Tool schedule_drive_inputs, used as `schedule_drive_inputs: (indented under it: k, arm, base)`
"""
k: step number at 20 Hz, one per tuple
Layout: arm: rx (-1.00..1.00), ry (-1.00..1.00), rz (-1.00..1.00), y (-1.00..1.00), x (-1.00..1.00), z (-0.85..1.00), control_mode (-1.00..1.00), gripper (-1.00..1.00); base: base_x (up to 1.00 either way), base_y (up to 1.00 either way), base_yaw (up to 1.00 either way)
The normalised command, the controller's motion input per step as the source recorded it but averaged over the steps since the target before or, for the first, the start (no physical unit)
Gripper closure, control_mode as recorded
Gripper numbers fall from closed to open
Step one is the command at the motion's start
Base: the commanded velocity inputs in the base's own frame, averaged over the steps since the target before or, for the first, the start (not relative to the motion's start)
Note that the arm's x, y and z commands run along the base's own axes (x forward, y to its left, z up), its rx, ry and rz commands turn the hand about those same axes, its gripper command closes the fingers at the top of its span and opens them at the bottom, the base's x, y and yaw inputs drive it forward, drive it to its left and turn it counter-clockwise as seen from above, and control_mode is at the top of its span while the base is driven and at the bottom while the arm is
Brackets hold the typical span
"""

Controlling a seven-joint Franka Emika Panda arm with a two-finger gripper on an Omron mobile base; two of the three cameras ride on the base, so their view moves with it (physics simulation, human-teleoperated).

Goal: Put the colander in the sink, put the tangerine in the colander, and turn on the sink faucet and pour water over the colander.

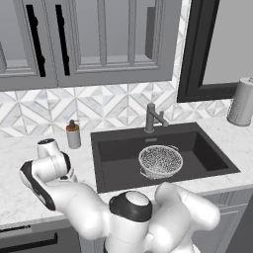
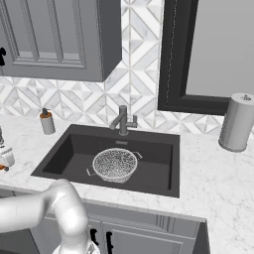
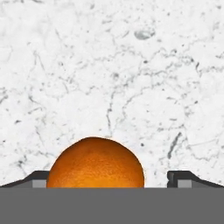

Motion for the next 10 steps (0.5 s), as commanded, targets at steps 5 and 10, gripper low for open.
schedule_drive_inputs:
  k: [5, 10]
  arm:
    - [0.00, 0.00, 0.00, -0.04, 0.02, -0.26, -1.00, -1.00]
    - [0.00, 0.00, 0.00, 0.01, 0.01, -0.40, -1.00, -1.00]
  base:
    - [0.00, 0.00, 0.00]
    - [0.00, 0.00, 0.00]
